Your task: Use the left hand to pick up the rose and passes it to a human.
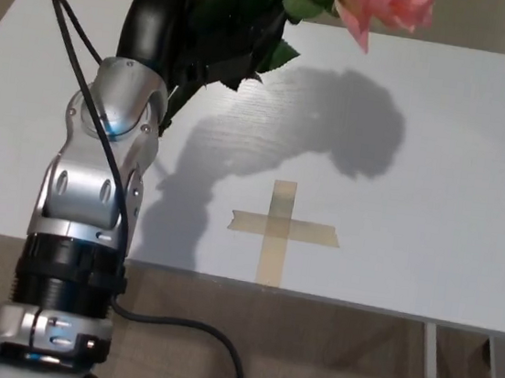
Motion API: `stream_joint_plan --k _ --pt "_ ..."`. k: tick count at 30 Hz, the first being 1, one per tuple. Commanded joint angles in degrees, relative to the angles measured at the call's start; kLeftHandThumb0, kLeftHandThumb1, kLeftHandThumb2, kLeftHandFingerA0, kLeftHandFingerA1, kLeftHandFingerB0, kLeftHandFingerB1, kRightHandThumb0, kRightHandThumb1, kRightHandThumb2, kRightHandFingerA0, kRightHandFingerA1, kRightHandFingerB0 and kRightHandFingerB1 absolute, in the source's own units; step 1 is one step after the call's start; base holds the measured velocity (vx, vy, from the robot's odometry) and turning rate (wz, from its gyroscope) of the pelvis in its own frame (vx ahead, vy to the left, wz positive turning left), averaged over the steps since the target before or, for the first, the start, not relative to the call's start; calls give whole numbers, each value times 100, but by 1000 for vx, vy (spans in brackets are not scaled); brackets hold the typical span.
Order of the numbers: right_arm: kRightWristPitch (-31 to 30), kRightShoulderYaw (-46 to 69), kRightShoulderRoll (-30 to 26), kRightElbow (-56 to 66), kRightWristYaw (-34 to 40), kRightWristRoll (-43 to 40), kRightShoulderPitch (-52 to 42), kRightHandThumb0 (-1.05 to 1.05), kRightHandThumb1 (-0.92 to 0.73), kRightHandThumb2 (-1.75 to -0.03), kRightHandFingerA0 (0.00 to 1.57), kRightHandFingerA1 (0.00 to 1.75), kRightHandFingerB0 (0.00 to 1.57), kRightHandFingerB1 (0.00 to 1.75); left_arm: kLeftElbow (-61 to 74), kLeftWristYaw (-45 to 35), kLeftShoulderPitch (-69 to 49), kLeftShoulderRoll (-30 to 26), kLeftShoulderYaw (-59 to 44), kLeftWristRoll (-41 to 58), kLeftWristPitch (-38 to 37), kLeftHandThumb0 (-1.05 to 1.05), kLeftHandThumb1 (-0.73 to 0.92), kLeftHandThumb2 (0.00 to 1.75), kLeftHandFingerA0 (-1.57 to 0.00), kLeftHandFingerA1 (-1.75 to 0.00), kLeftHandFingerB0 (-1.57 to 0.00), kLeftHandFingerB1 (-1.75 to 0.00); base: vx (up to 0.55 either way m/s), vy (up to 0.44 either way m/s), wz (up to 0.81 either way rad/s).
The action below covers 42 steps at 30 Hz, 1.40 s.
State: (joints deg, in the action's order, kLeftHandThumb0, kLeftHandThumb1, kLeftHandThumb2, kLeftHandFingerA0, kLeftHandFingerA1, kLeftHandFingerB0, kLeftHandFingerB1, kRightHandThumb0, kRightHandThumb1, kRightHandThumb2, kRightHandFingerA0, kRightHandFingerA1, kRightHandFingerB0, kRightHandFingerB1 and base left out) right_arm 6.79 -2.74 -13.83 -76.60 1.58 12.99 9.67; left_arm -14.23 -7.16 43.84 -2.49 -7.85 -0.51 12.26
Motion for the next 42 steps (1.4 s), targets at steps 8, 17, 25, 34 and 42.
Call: stream_joint_plan --k 8,17,25,34,42 --pt "-102 -46 24 -40 -101 -9 -72 -37 -66 -60 75 49 59 43 -59 -46 -91 510 -705 1284 1317 -17 81 71 -99 -144 -80 -102 0 0 0" --pt "-122 -60 36 -42 -152 2 -93 -37 -66 -60 75 49 59 43 -60 -186 -350 404 -455 1218 1207 -17 81 70 -100 -145 -81 -102 0 0 0" --pt "-82 -160 68 -33 -159 52 -239 -36 -66 -60 75 49 59 43 318 -225 -903 304 -46 1145 1345 -16 80 71 -100 -148 -81 -99 0 0 0" --pt "-84 -122 82 -36 -154 15 -159 -36 -66 -60 75 49 59 43 204 -310 -702 203 -51 1260 1390 -16 81 70 -98 -149 -81 -101 0 0 0" --pt "-80 -108 101 -24 -190 -5 -184 -36 -66 -60 75 49 59 43 39 -432 -407 503 -333 1770 1508 -15 82 70 -98 -151 -81 -100 0 0 0"
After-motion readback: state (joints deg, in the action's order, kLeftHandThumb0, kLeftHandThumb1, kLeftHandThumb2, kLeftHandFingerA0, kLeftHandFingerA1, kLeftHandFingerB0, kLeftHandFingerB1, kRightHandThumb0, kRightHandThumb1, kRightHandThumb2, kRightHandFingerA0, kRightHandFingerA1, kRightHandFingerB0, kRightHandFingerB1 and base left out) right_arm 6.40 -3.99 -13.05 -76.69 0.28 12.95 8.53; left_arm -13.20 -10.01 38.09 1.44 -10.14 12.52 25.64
